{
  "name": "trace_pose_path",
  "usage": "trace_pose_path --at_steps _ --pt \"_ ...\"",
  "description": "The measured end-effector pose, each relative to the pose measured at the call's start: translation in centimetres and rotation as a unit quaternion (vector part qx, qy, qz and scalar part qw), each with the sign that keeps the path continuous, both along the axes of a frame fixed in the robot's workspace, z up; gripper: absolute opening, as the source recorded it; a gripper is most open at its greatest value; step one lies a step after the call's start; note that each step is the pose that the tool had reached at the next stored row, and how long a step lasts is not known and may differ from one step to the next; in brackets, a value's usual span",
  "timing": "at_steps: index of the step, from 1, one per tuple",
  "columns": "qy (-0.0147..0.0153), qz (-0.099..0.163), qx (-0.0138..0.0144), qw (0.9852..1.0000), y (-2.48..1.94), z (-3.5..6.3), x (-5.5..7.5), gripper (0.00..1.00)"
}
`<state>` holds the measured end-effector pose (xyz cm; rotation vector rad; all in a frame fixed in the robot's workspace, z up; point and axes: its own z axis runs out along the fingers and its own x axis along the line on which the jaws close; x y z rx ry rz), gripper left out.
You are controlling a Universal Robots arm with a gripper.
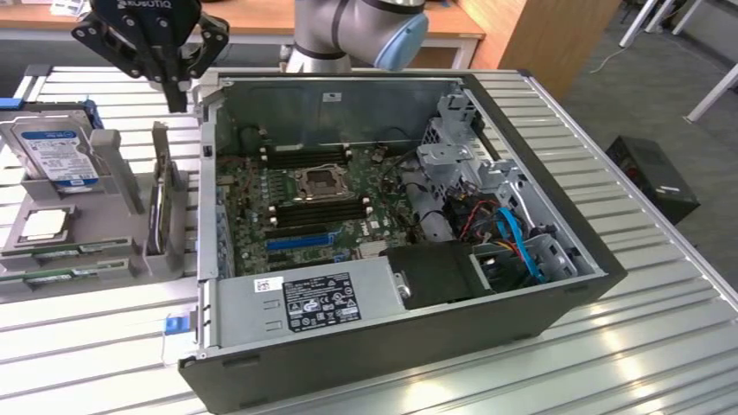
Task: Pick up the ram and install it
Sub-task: 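Reach for the ram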
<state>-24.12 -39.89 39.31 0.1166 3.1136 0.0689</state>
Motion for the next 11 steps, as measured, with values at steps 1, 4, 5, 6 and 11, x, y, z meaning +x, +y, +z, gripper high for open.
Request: trace_pose_path --at_steps 1,4,5,6,11 --pt "0.0000 0.000 0.0000 1.0000 0.00 0.00 -0.2 0.10" --pt "0.0000 0.000 0.0000 1.0000 0.00 0.00 -0.8 0.10" --pt "0.0000 0.000 -0.0001 1.0000 0.00 0.00 -1.0 0.10" --pt "0.0000 0.000 0.0000 1.0000 0.00 0.00 -1.2 0.10" --pt "0.0000 0.000 0.0000 1.0000 0.00 0.00 -2.3 0.10"
